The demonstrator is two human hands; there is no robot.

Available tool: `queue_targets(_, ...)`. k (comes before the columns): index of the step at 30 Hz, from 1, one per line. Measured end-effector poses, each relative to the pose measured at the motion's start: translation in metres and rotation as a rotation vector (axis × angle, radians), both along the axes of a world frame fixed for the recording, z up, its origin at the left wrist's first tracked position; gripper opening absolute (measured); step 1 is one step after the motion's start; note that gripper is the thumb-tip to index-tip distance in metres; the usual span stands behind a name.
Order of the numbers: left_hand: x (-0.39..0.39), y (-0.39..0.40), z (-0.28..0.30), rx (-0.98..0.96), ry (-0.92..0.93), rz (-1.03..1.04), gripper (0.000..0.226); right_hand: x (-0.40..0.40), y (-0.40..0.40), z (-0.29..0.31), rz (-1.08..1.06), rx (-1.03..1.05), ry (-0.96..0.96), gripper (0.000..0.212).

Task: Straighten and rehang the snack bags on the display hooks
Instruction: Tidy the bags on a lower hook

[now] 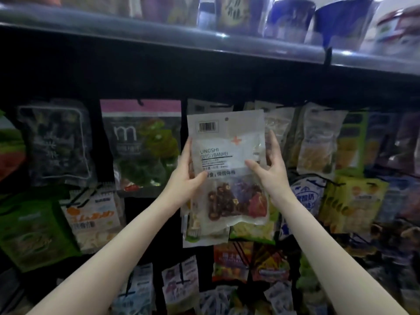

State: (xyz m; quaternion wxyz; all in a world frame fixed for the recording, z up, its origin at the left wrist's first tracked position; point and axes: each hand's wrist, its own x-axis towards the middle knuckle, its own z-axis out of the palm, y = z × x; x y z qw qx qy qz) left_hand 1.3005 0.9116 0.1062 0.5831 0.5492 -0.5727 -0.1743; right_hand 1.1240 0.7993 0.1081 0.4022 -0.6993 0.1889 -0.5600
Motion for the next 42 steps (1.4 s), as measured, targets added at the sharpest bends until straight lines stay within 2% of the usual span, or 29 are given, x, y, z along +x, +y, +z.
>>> queue_targets(5,-0.004,-0.025,0.019,-0.061,-0.039,0.053,0.072,0.001,-0.025,0.015,-0.041,-0.082,0.0,0.061)
queue_targets(13,-0.004,-0.067,0.019,-0.094,-0.023,0.184,0.066,0.004,-0.071,0.022,0.015,-0.029,0.012,0.06)
queue_targets(18,-0.007,-0.073,0.032,-0.081,-0.263,0.433,0.068,0.01,-0.082,0.023,-0.008,-0.086,0.047,0.059)
queue_targets(20,-0.014,-0.073,0.047,-0.092,-0.494,0.605,0.069,0.011,-0.083,0.024,-0.011,-0.101,0.037,0.06)
queue_targets(22,-0.019,-0.078,0.057,-0.172,-0.806,0.722,0.064,0.013,-0.083,0.024,-0.004,-0.105,0.005,0.06)
queue_targets(25,-0.022,-0.094,0.061,-0.203,-1.108,0.701,0.06,0.013,-0.085,0.022,0.008,-0.079,0.007,0.061)
queue_targets(31,-0.006,-0.115,0.069,0.002,-1.265,0.66,0.059,0.016,-0.09,0.016,0.042,-0.022,0.002,0.057)
queue_targets(34,-0.002,-0.118,0.068,0.048,-1.249,0.621,0.058,0.021,-0.092,0.014,0.03,-0.014,0.02,0.058)
queue_targets(40,0.006,-0.124,0.066,0.038,-1.291,0.653,0.057,0.027,-0.099,0.017,0.073,0.016,0.108,0.051)
queue_targets(42,0.011,-0.127,0.064,0.022,-1.342,0.678,0.06,0.032,-0.097,0.016,0.111,0.06,0.109,0.055)
